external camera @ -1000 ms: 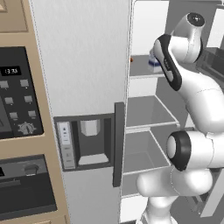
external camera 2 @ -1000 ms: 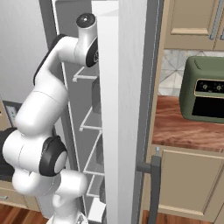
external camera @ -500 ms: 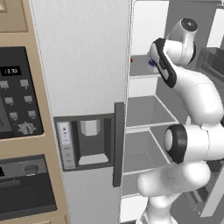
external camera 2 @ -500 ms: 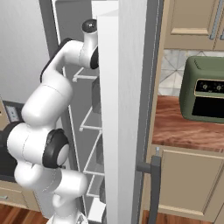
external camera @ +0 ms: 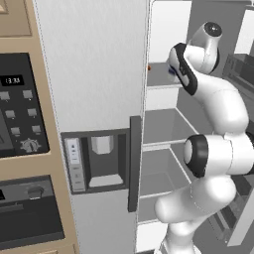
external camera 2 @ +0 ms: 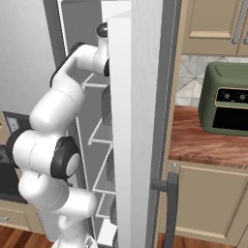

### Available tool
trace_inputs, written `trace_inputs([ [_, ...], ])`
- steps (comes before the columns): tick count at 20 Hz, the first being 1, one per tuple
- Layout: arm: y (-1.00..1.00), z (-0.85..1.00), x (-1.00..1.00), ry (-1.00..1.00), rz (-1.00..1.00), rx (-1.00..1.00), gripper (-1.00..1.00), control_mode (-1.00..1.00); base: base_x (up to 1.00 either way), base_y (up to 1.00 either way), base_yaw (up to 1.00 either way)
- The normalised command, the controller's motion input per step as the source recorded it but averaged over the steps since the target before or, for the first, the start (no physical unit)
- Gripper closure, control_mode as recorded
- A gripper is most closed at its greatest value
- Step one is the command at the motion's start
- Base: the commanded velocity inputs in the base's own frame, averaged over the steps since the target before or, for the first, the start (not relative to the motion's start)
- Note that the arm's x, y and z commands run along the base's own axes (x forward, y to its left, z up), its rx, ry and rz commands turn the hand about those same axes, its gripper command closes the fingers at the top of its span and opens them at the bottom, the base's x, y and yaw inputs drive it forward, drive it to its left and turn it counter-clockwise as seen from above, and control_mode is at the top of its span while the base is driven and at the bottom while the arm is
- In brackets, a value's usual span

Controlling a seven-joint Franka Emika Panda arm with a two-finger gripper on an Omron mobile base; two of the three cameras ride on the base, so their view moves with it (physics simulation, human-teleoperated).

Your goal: Take out the milk from the fridge and place it on the tray on the counter. Then take the sugar cube near the tray and place it in the tray.

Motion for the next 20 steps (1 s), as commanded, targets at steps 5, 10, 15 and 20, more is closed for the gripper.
trace_inputs([
  [5, -0.12, 0.0, 0.02, 0.0, 0.02, 0.01, -1.0, -1.0, 0.0, 0.0, 0.0],
  [10, 0.0, 0.0, 0.29, 0.0, 0.0, 0.0, -1.0, -1.0, 0.0, 0.0, 0.0],
  [15, 0.0, 0.0, 0.31, 0.0, 0.0, 0.0, -1.0, -1.0, 0.0, 0.0, 0.0],
  [20, 0.0, 0.0, 0.22, 0.0, 0.0, 0.0, -1.0, -1.0, 0.0, 0.0, 0.0],
])
